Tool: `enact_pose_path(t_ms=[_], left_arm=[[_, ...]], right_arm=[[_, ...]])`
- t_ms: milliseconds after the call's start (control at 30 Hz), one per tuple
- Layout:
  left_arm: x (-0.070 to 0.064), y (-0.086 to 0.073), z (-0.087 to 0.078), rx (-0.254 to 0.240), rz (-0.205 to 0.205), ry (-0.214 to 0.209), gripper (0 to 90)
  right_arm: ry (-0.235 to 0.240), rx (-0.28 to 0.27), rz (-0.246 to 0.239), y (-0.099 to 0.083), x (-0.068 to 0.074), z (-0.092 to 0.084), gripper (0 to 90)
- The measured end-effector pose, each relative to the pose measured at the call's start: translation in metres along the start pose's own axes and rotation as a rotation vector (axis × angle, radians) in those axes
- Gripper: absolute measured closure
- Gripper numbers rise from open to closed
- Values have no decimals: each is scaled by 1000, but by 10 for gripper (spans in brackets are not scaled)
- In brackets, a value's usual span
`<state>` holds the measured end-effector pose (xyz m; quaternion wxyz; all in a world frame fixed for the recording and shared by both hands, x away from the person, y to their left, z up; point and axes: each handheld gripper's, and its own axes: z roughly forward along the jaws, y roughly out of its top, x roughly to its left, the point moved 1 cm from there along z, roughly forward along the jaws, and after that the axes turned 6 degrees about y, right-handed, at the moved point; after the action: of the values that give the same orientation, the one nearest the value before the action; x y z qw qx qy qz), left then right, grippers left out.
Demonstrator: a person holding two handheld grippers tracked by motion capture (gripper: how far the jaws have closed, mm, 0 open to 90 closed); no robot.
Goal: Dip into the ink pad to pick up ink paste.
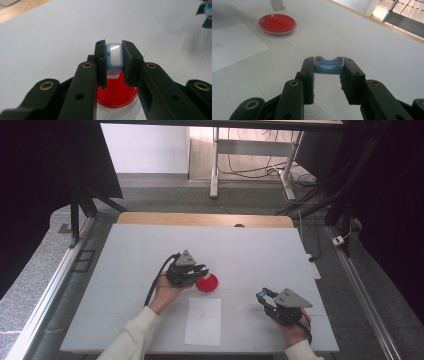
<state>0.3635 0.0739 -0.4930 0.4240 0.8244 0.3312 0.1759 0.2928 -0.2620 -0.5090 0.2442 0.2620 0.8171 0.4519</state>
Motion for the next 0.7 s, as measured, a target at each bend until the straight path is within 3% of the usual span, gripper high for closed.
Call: enact_pose_path(t_ms=[700], left_arm=[[-3, -4, 12, 104, 45, 12, 754]], right_arm=[[-3, 5, -2, 0, 0, 2, 648]])
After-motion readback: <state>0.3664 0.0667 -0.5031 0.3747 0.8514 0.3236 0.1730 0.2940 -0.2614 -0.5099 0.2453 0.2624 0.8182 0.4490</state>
